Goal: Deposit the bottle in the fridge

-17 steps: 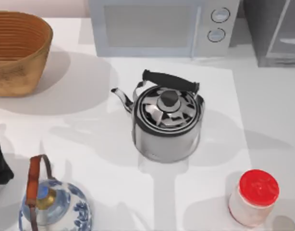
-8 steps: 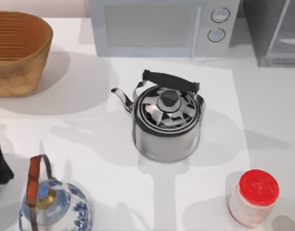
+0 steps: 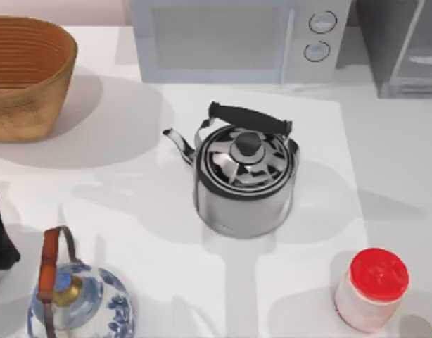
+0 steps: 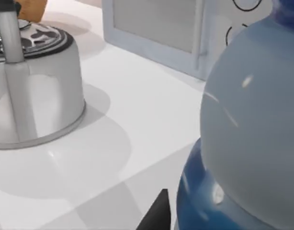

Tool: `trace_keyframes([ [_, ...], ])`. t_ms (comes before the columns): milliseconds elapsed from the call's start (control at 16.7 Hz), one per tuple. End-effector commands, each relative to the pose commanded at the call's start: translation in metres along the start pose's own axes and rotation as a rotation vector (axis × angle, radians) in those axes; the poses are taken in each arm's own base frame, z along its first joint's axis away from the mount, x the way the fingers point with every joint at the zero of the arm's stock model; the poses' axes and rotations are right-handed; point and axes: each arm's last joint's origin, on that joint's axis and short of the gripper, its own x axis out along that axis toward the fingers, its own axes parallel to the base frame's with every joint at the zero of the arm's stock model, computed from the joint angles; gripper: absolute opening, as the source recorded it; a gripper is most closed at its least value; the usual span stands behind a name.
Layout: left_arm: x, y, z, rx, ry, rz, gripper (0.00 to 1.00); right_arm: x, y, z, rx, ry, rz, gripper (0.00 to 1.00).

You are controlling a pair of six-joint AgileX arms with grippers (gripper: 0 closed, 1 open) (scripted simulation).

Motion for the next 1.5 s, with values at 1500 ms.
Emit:
trace_keyframes([
  [1500, 0.000, 0.000, 0.000, 0.000, 0.000, 0.000, 1.00, 0.017, 0.171, 0.063, 0.043, -0.047, -0.799, 0.01],
])
